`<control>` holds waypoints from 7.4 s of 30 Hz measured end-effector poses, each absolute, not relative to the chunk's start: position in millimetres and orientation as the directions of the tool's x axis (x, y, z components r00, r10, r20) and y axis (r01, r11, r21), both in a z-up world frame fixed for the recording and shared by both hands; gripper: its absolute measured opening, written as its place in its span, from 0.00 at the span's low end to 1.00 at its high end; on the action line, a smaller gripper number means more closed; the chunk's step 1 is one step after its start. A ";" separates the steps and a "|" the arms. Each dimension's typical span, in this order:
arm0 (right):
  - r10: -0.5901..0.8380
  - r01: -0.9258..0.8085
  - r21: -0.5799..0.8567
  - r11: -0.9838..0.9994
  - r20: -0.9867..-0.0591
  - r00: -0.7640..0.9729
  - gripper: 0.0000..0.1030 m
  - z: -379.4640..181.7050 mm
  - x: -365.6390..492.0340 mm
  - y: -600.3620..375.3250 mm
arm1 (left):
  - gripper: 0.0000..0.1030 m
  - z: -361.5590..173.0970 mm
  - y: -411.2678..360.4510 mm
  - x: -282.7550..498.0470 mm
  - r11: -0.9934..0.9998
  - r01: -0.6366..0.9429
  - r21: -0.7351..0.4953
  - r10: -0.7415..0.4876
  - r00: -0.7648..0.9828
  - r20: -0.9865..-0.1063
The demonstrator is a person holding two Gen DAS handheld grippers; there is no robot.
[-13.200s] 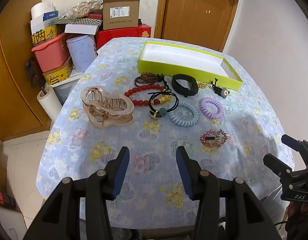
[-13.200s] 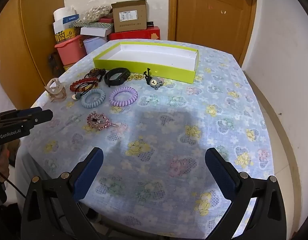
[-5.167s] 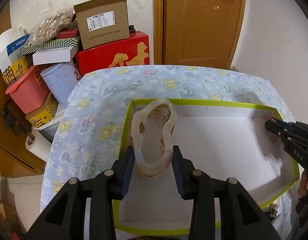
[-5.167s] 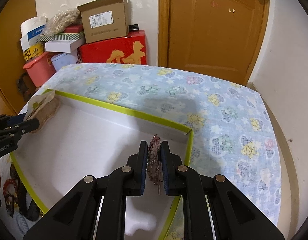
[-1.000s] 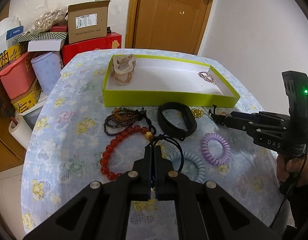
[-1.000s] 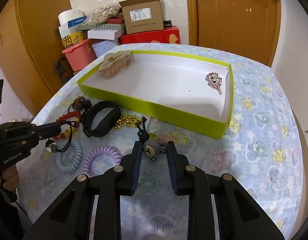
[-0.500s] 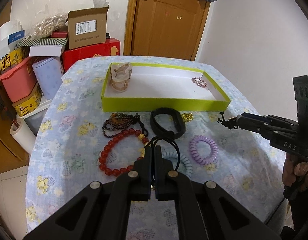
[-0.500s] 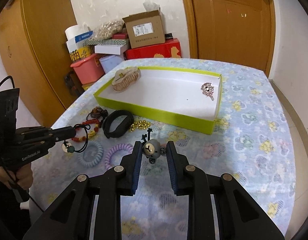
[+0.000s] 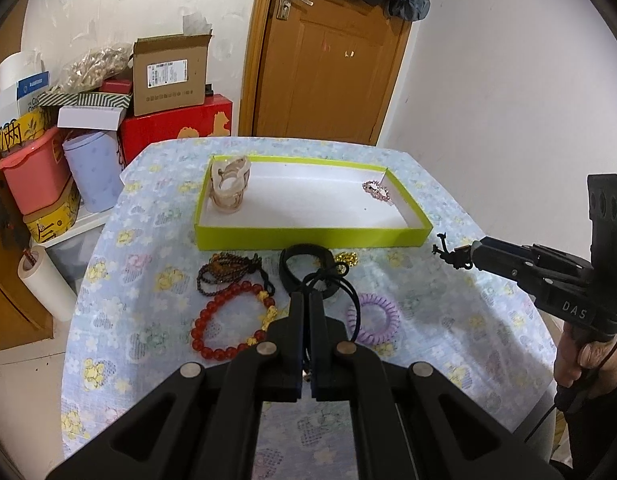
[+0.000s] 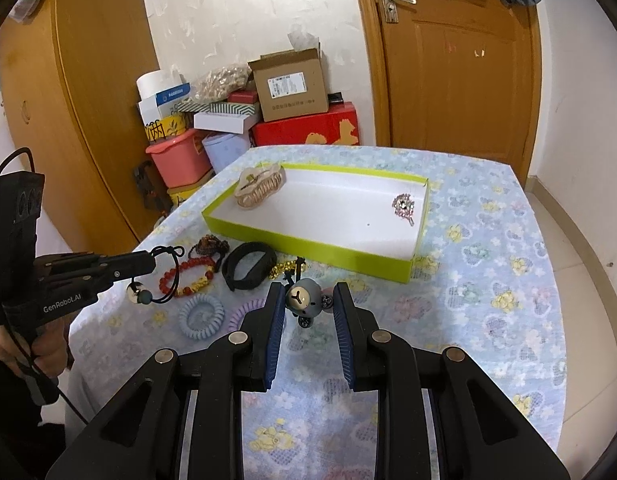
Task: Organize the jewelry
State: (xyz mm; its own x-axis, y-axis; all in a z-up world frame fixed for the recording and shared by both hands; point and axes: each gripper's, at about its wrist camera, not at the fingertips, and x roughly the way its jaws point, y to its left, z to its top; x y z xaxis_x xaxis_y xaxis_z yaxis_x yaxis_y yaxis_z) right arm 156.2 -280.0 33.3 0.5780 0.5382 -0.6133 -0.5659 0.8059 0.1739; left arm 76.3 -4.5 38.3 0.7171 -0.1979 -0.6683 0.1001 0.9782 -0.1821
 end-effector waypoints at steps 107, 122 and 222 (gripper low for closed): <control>0.533 -0.542 0.225 0.810 -0.667 0.520 0.37 4.1 134.0 -275.9 | 0.18 -3.5 48.9 70.7 0.983 -0.111 -0.149 -0.039 0.665 -0.746; 0.545 -0.567 0.221 0.794 -0.673 0.501 0.37 4.1 146.9 -249.1 | 0.25 -17.9 47.3 100.2 0.991 -0.069 -0.116 -0.045 0.644 -0.764; 0.490 -0.567 0.153 0.809 -0.707 0.509 0.12 16.1 170.3 -209.1 | 0.09 10.9 34.6 79.6 0.984 0.063 -0.167 -0.165 0.675 -0.719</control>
State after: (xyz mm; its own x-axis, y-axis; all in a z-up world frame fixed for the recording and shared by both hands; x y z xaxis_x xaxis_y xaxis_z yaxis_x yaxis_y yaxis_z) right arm 170.3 -209.1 16.1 0.5094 0.4905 -0.7071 -0.5670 0.8094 0.1530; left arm 79.6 34.6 10.9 0.6752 -0.1651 -0.7190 0.0629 0.9840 -0.1669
